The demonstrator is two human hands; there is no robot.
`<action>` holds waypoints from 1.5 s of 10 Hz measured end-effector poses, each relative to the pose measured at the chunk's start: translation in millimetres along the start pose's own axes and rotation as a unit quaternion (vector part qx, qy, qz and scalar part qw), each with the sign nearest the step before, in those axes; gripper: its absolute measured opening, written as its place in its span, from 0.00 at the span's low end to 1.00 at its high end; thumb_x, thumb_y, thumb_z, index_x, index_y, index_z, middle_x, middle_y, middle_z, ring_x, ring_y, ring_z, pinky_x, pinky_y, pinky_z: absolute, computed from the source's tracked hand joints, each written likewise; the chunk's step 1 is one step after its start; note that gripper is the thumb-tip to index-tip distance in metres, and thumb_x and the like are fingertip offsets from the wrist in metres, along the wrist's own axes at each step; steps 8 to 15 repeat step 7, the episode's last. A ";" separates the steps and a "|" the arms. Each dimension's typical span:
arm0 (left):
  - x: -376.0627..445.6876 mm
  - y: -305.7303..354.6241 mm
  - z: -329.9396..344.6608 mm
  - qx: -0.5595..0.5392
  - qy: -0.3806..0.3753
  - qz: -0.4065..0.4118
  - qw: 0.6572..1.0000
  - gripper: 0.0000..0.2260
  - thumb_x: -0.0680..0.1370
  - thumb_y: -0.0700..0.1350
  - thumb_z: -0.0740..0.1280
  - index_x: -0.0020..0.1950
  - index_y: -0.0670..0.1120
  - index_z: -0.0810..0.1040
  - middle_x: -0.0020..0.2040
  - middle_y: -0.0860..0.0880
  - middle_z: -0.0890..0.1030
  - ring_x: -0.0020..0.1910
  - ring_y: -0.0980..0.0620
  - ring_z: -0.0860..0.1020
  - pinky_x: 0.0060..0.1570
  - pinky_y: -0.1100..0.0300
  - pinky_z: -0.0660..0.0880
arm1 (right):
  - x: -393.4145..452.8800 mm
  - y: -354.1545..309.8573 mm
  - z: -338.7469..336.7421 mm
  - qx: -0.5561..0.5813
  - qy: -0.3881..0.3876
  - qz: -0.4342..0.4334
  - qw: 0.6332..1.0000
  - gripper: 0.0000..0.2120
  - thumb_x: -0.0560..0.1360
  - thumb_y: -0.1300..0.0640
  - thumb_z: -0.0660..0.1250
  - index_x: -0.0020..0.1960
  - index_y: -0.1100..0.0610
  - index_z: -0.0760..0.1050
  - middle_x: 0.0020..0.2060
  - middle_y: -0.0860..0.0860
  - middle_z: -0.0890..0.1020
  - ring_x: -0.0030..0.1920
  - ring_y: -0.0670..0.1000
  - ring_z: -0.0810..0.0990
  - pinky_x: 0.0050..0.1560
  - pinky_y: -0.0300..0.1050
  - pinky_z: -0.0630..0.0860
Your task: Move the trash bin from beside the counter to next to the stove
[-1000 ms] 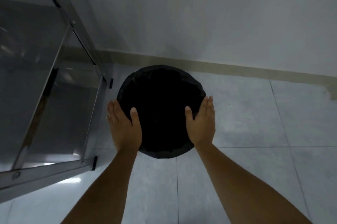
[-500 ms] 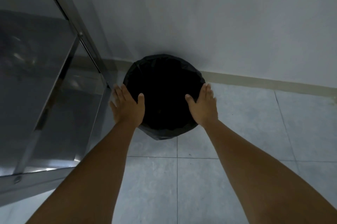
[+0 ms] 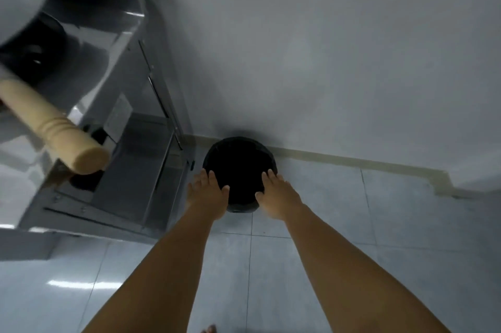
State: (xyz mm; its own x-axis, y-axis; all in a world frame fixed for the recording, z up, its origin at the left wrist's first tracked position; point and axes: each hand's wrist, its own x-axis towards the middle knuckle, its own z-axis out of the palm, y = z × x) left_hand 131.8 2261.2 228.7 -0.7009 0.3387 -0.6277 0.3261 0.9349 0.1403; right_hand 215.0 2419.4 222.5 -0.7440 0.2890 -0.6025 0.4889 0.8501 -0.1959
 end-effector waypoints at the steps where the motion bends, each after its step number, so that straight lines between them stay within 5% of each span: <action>1: -50.3 -0.7 -42.4 0.005 0.000 -0.004 1.000 0.32 0.85 0.57 0.45 0.84 0.40 0.43 0.84 0.41 0.43 0.84 0.42 0.43 0.80 0.45 0.44 | -40.2 -20.6 -45.1 -0.004 0.000 -0.014 1.000 0.31 0.82 0.49 0.50 0.81 0.59 0.47 0.82 0.55 0.48 0.81 0.59 0.48 0.79 0.55 0.50; 5: -223.2 -42.9 -145.7 -0.071 0.052 -0.042 0.995 0.32 0.85 0.56 0.47 0.84 0.41 0.44 0.84 0.41 0.42 0.84 0.42 0.41 0.81 0.45 0.42 | -175.7 -115.2 -144.2 -0.045 0.006 -0.103 0.994 0.30 0.84 0.49 0.48 0.82 0.59 0.46 0.82 0.55 0.46 0.81 0.59 0.46 0.79 0.56 0.47; 7: -288.9 -88.3 -177.0 -0.051 0.150 -0.069 0.985 0.32 0.85 0.55 0.51 0.84 0.42 0.45 0.84 0.41 0.44 0.84 0.42 0.43 0.80 0.45 0.42 | -219.9 -167.9 -177.0 -0.046 0.040 -0.158 0.986 0.31 0.84 0.48 0.50 0.82 0.59 0.45 0.82 0.54 0.46 0.81 0.58 0.46 0.79 0.55 0.46; 15: -288.9 -88.3 -177.0 -0.051 0.150 -0.069 0.985 0.32 0.85 0.55 0.51 0.84 0.42 0.45 0.84 0.41 0.44 0.84 0.42 0.43 0.80 0.45 0.42 | -219.9 -167.9 -177.0 -0.046 0.040 -0.158 0.986 0.31 0.84 0.48 0.50 0.82 0.59 0.45 0.82 0.54 0.46 0.81 0.58 0.46 0.79 0.55 0.46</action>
